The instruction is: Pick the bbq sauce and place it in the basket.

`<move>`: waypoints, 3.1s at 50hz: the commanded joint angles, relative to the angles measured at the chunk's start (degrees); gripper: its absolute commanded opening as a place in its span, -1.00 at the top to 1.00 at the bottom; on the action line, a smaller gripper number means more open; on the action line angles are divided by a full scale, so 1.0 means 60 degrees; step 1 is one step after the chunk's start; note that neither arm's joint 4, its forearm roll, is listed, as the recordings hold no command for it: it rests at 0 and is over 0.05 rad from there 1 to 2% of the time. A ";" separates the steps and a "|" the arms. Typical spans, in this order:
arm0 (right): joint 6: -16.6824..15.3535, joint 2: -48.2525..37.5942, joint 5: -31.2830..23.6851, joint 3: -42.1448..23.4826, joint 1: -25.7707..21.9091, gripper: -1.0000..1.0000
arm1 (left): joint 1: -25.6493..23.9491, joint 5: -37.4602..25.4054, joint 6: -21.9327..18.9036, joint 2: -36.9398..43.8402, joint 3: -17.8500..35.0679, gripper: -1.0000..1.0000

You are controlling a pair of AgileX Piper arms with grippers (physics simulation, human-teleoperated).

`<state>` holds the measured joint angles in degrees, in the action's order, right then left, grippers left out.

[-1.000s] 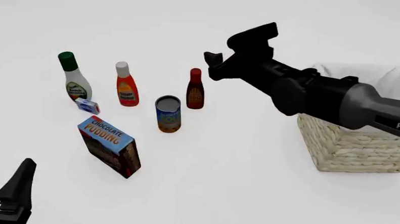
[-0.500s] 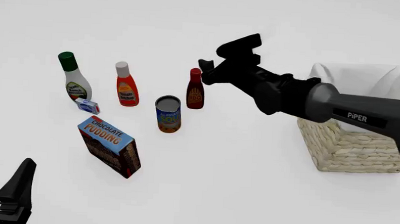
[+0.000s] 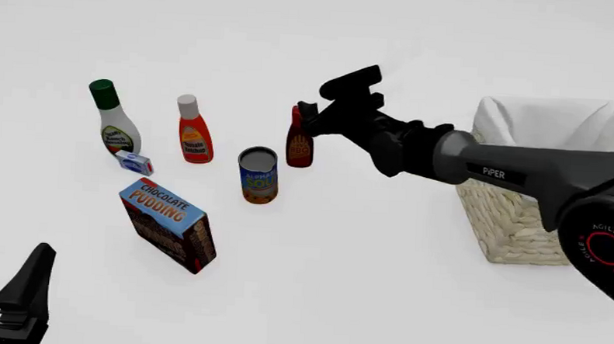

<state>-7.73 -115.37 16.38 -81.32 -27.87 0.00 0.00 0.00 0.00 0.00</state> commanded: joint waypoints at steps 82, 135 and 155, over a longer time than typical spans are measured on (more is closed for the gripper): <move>-0.0257 -0.3382 -0.0943 -0.3738 0.0063 -1.00 | 0.0000 0.0000 0.0000 0.0000 0.0000 -1.00; -0.0335 -0.4154 -0.1041 -0.4477 0.0035 1.00 | 0.0000 0.0000 0.0000 0.0000 0.0000 -1.00; -0.0155 -0.3492 -0.1124 -0.4221 0.0180 1.00 | 0.0000 0.0000 0.0000 0.0000 0.0000 -1.00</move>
<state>-9.75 -138.77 9.79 -107.40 -27.29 0.00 0.00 0.00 0.00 0.00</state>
